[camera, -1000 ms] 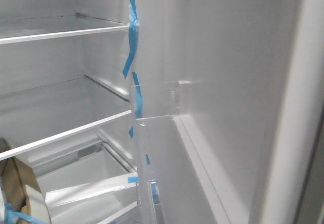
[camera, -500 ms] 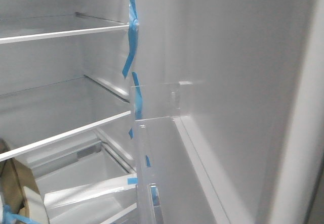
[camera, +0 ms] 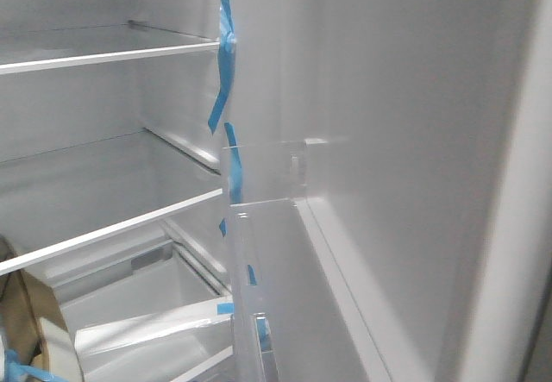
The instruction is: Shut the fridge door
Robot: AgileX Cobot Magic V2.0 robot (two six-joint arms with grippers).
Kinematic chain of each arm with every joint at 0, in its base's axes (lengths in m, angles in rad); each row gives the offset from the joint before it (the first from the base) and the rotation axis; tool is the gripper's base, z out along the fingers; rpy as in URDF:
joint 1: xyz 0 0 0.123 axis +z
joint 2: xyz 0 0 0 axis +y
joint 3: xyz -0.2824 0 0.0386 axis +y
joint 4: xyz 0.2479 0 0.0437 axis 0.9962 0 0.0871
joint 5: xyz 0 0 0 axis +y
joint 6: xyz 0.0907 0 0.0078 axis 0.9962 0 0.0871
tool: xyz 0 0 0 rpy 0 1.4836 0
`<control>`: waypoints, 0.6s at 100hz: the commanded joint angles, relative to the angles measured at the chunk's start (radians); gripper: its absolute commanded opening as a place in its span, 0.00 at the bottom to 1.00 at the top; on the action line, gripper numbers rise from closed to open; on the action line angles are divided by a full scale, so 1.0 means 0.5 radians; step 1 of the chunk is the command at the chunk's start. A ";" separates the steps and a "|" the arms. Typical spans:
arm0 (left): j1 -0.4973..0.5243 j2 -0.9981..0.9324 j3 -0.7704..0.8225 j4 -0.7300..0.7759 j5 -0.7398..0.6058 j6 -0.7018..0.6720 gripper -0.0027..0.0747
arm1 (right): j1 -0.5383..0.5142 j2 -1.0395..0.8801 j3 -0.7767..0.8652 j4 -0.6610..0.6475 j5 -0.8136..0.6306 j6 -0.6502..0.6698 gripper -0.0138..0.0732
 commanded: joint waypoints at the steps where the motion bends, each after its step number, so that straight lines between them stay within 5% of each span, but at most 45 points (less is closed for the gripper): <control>1: -0.003 0.038 0.056 -0.003 -0.154 -0.007 0.01 | -0.010 -0.029 0.020 -0.005 -0.154 -0.015 0.07; 60: -0.003 0.038 0.056 -0.003 -0.154 -0.007 0.01 | -0.010 -0.029 -0.015 -0.005 -0.178 -0.011 0.07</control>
